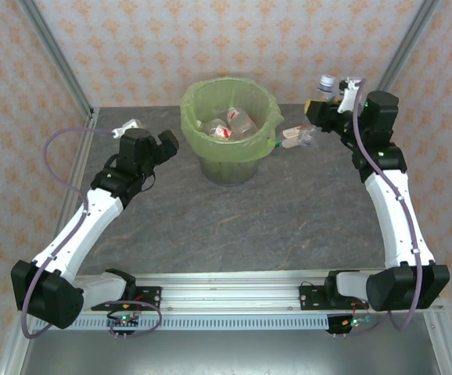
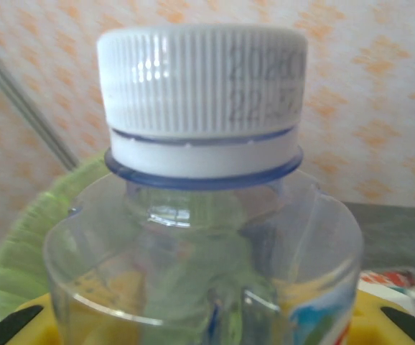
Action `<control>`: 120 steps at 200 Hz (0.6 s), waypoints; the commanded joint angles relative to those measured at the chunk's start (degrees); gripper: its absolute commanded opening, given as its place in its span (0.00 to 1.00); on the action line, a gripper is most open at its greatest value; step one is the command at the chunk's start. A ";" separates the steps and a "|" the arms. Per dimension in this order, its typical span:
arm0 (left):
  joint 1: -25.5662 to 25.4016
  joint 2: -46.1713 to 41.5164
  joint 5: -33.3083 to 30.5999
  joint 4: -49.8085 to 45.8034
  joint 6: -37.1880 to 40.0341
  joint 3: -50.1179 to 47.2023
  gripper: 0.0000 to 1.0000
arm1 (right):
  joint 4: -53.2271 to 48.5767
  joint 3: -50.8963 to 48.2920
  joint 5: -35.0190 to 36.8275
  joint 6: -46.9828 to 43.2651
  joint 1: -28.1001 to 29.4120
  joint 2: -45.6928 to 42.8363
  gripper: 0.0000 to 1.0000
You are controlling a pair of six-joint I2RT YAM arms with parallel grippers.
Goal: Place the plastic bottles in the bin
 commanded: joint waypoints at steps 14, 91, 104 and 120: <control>0.58 0.66 0.67 0.74 -0.60 0.54 1.00 | 3.04 8.57 -0.24 4.78 9.72 2.83 0.39; 0.56 -0.22 0.63 -0.71 0.01 0.62 1.00 | -2.60 27.86 5.08 5.42 21.18 19.35 0.40; 0.59 -0.38 0.57 -0.93 0.10 0.71 1.00 | -3.43 30.34 6.30 4.90 22.25 21.80 0.41; 0.60 -0.33 0.45 -1.11 0.19 1.03 1.00 | -3.81 33.01 8.18 4.73 23.44 24.92 0.41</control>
